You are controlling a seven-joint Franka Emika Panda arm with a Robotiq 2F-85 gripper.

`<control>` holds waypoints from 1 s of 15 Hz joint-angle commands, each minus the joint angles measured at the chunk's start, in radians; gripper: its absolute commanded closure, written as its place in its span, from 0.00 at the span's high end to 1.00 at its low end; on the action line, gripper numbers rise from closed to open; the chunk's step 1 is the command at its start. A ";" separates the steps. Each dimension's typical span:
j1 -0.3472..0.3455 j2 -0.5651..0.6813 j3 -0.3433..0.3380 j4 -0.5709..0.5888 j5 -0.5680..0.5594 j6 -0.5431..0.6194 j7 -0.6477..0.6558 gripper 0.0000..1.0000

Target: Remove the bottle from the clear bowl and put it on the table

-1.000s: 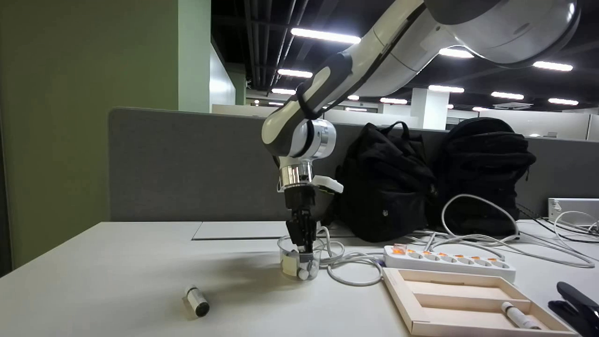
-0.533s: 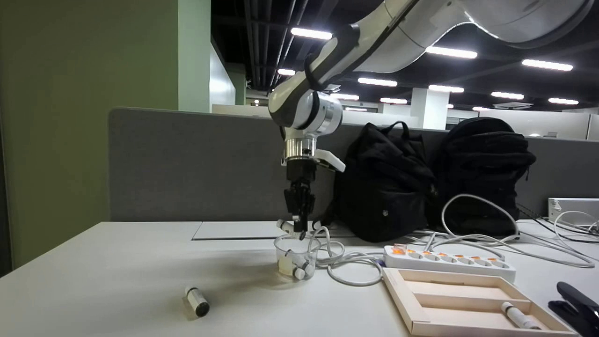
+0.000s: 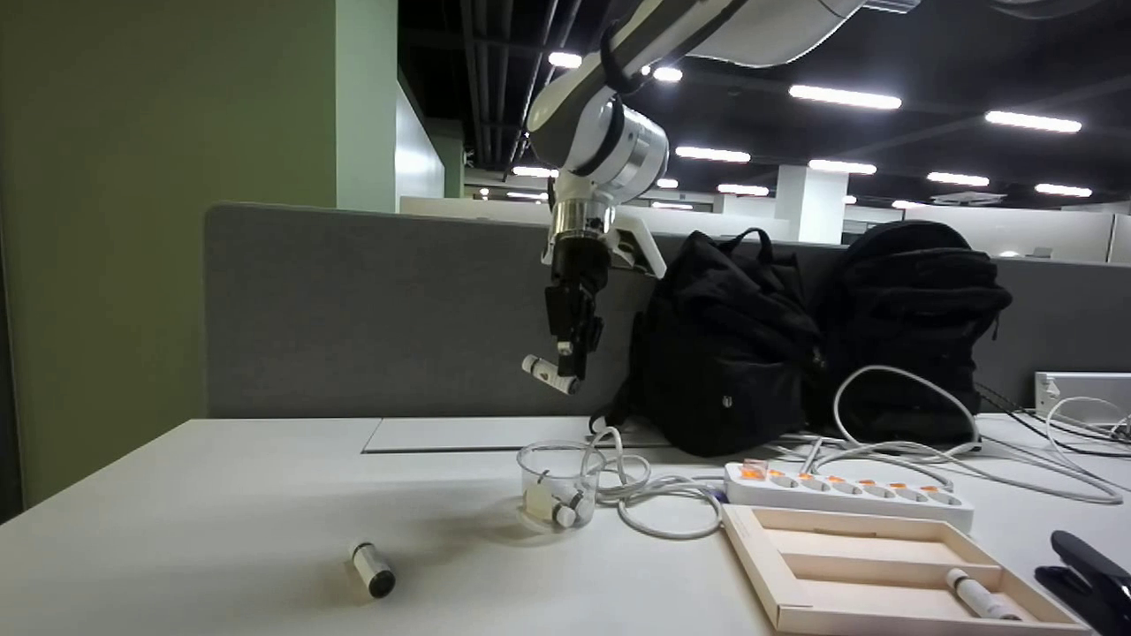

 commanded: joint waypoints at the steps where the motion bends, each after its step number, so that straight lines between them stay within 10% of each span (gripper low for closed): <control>1: 0.024 0.059 0.017 0.059 -0.007 -0.102 -0.047 0.06; 15: 0.243 0.441 -0.040 0.443 -0.194 -0.214 -0.036 0.06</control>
